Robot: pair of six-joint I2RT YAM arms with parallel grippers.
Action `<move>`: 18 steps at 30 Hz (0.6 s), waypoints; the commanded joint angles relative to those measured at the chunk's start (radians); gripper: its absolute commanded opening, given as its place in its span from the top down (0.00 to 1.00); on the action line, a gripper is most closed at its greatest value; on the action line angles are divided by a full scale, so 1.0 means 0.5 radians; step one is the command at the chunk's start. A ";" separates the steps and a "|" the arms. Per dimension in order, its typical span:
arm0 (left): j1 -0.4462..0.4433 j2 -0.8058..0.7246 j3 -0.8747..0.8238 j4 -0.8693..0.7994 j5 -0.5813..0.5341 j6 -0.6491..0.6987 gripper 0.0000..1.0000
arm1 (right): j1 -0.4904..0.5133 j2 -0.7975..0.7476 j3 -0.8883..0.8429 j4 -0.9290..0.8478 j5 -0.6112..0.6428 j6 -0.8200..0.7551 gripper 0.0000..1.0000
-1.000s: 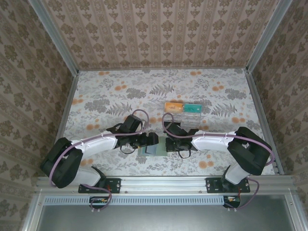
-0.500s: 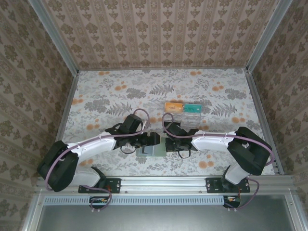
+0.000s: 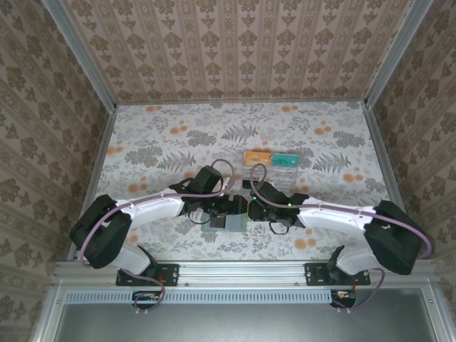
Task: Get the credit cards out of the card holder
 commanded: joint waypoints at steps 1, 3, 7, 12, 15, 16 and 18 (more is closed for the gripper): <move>-0.026 0.098 0.081 0.027 0.049 0.028 0.14 | 0.001 -0.145 -0.088 -0.108 0.117 0.057 0.72; -0.024 0.146 0.092 0.029 0.050 0.025 0.15 | 0.003 -0.191 -0.120 -0.110 0.106 0.074 0.71; -0.007 0.089 0.085 -0.040 -0.035 0.036 0.17 | 0.005 -0.238 -0.142 -0.074 0.045 0.084 0.70; 0.079 -0.165 0.053 -0.230 -0.170 0.079 0.18 | 0.045 -0.174 -0.039 -0.043 -0.017 0.047 0.71; 0.166 -0.322 0.009 -0.363 -0.235 0.115 0.23 | 0.077 -0.077 0.069 -0.028 -0.059 0.020 0.71; 0.198 -0.370 -0.010 -0.413 -0.260 0.134 0.26 | 0.091 -0.038 0.108 -0.022 -0.075 0.011 0.71; 0.261 -0.445 -0.069 -0.471 -0.284 0.161 0.36 | 0.114 0.039 0.180 -0.003 -0.113 -0.004 0.74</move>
